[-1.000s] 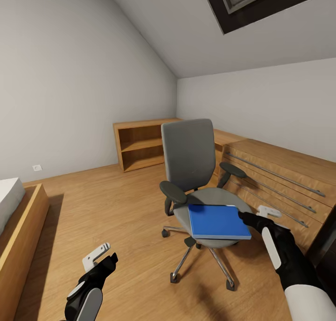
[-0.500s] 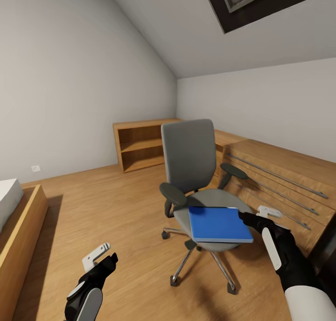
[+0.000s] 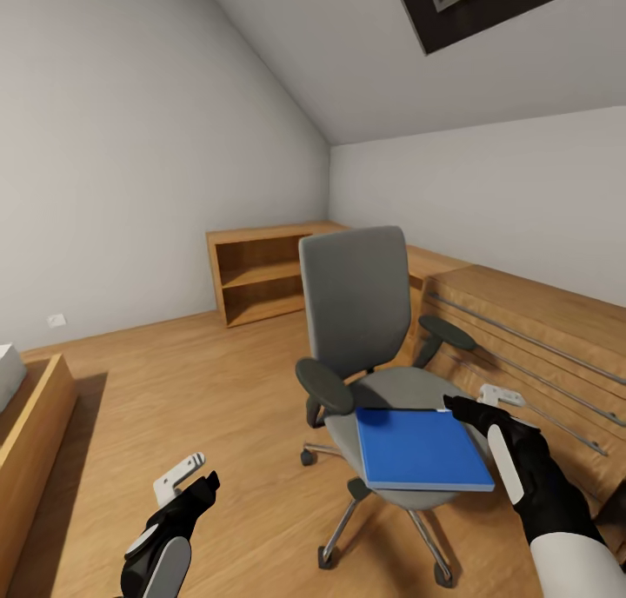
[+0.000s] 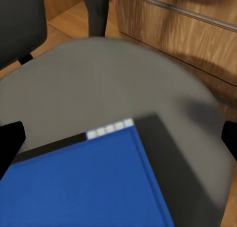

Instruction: In the bedroom, organize the workspace by keeping the computer under the desk, ensuring the monitor is on the desk, placing the keyboard on the desk next to the monitor, placing the mouse on the desk next to the keyboard, moving the folder from the swivel chair onto the desk next to the mouse, stacking the notebook on top of the folder with the pen on top of the notebook, and positioning the swivel chair next to the desk.

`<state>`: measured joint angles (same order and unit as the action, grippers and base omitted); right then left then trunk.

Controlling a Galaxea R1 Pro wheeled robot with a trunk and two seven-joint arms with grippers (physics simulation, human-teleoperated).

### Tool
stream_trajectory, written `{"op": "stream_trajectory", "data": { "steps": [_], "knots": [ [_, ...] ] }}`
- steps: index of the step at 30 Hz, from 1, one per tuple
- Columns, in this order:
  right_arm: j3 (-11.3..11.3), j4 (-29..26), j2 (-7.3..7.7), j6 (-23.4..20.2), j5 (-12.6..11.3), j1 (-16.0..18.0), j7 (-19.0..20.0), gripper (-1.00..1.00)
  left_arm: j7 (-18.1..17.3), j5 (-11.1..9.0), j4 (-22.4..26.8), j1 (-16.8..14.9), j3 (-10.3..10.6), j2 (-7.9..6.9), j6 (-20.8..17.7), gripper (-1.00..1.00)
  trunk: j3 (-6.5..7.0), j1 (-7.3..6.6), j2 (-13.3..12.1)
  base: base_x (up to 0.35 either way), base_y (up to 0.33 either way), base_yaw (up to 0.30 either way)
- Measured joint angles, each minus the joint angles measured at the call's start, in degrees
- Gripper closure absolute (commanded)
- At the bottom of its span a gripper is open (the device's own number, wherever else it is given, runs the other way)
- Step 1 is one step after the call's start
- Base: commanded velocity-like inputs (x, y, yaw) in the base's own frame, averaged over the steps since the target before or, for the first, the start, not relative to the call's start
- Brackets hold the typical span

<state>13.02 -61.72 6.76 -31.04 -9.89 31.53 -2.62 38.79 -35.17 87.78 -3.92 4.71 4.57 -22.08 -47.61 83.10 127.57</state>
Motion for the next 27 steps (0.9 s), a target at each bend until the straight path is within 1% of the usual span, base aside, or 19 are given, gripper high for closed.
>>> {"op": "stream_trajectory", "data": {
  "steps": [8,20,27],
  "knots": [
    [0.0,0.0,0.0,0.0,0.0,0.0,0.0,-1.0,0.0,0.1,-0.1,0.0,0.0,0.0,0.1,-1.0,0.0,0.0,0.0,0.191,0.0,0.0],
    [-0.1,-0.1,0.0,0.0,0.0,0.0,0.1,-1.0,0.0,0.1,-0.1,0.0,0.0,0.0,0.0,-1.0,0.0,0.01,0.0,0.042,0.0,0.0],
    [-0.1,-0.2,-0.07,0.0,-0.1,0.0,0.0,-1.0,-0.1,0.0,-0.1,0.0,0.0,0.0,0.0,-1.0,0.0,0.0,0.0,0.175,0.0,0.0]
  ]
}}
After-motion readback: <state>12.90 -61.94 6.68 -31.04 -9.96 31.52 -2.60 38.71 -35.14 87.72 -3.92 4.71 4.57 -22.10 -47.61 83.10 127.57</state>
